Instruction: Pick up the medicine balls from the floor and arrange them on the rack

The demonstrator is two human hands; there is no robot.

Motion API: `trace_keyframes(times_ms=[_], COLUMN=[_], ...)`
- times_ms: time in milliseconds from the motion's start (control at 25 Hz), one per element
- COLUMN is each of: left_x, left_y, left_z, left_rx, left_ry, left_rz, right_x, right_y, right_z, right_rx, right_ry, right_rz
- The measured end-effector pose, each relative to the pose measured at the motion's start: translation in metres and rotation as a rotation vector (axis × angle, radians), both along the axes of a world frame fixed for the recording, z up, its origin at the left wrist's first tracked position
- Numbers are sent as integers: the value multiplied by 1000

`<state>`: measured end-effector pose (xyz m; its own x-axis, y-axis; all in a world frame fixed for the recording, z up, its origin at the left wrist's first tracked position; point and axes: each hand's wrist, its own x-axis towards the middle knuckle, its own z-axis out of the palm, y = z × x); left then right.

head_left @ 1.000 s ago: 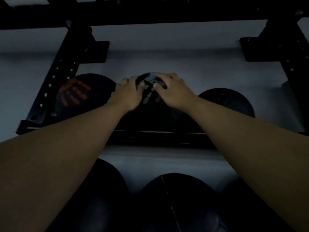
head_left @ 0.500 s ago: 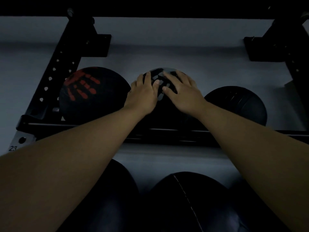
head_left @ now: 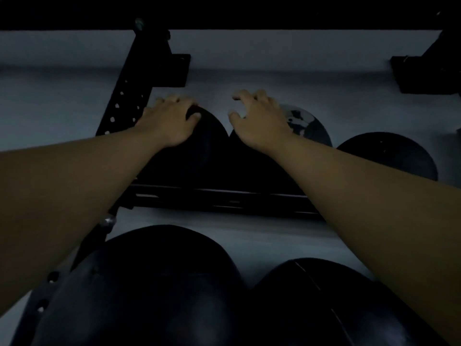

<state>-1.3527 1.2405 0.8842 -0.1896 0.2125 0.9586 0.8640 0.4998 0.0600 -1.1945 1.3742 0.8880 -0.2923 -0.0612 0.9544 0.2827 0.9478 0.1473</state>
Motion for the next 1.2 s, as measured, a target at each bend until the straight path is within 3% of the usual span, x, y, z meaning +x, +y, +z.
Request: trace_keyframes(times_ms=[200,480,680,1200], left_x=[-60,-107,-108,-84], left_y=[-43,-31,-16,-33], left_z=[4,-1,-17,-38], left_rx=[13,-60,24,-80], left_ry=[-39,-58,5,9], left_rz=[-121,-288,-244,-93], right_x=[-76,-136,-136,-114], right_y=[-51,-49,-34,-60], right_z=[11,-6,-10,-29], right_rx=[-46,-117,-98,-157], right_ry=[-67,-85,-83,-173], right_rz=[94,-53,6,-68])
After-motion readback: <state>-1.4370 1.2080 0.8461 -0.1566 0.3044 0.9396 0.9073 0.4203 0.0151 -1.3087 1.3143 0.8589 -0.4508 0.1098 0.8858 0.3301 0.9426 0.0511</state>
